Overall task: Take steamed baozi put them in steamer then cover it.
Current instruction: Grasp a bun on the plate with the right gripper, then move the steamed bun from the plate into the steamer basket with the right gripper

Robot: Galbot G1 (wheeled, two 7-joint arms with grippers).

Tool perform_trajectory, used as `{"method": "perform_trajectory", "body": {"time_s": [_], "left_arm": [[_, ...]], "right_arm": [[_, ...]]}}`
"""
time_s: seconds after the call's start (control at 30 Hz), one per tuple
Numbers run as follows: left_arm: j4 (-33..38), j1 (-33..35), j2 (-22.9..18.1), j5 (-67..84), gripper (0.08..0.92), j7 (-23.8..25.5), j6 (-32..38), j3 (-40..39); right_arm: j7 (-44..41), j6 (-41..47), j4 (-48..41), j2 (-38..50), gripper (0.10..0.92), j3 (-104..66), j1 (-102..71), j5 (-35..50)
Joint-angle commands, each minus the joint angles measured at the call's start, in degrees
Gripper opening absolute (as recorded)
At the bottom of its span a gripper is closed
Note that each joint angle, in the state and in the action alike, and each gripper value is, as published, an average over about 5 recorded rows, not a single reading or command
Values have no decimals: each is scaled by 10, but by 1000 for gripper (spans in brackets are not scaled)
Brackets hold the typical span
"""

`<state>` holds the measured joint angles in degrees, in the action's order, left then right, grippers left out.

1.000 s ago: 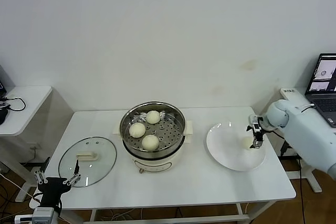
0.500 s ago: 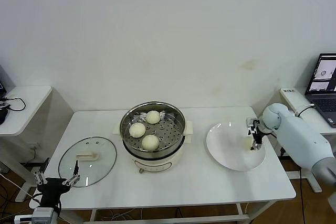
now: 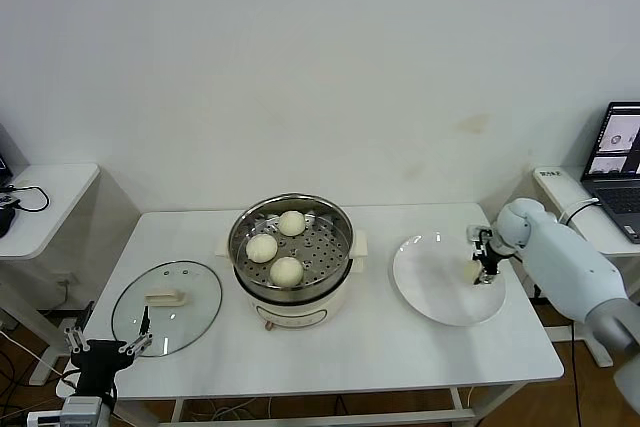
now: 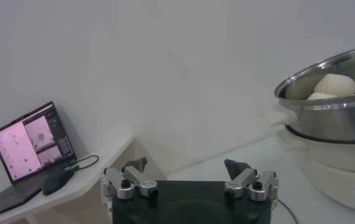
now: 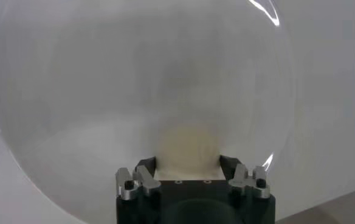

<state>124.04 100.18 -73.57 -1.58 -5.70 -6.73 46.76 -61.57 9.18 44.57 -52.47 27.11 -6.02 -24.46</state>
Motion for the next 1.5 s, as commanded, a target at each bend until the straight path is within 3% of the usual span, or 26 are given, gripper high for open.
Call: {"method": "perform_trajectory", "body": {"time_s": [0.03,0.43,0.7,1.0,1.5], "left_arm": [[0,0,-1,0,823,0,1,1],[0,-4,2,1,823,0,1,-3],[0,-11,5,1,823,0,1,-8],[-3,-18,5,1,823,0,1,-11],[-8,-24,2,1,823,0,1,-1]], "right_arm": [[-10,9,26,17,599,20,14,24],[-35,69,197,99,602,172,162,164],[-34,115,297,101,603,281,306,287],[8,191,331,13,611,348,407,396],[109,300,324,-157,619,389,384,563]]}}
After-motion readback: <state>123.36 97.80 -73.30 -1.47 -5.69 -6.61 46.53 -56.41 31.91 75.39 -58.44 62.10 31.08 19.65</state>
